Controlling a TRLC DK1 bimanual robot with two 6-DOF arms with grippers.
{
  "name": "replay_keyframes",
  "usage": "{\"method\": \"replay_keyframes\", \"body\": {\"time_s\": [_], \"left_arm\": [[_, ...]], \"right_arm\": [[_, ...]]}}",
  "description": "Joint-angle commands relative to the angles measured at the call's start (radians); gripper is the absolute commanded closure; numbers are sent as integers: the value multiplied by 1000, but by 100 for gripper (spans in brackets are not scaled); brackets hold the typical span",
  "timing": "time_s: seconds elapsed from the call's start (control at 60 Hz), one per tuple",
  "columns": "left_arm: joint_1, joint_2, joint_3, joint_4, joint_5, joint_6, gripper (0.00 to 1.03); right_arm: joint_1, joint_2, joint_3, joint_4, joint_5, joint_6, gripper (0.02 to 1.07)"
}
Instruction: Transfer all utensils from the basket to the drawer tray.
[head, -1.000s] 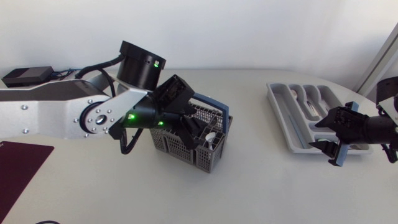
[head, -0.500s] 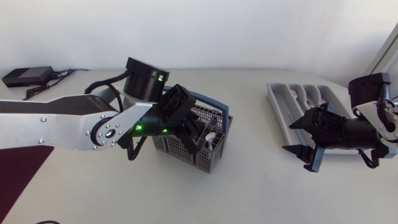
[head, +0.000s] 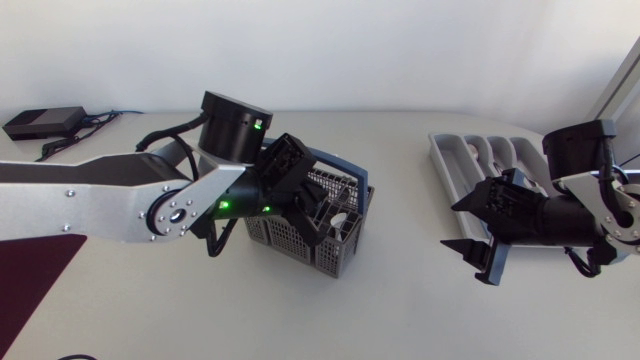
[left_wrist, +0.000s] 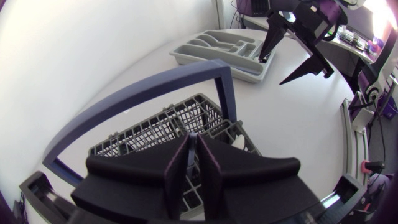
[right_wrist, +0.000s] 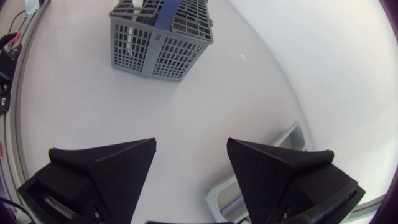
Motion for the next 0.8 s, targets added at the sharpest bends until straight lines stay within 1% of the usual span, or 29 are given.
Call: {"method": "replay_keyframes", "body": {"time_s": [0.0,0.3,0.567,0.783], "left_arm": [[-10,12,-32,10,-5,7,100],[-8,-78,-72,12,-5,4,100],[-4,-172,-88,30,-5,-8,100],[-7,-294,-49,-19,-4,-41,100]], "right_arm": [[30,-19,-21,1,11,40,24],[117,-53,-7,-3,28,129,24],[215,-64,2,-2,84,201,23],[251,-87,52,-3,82,275,23]]}}
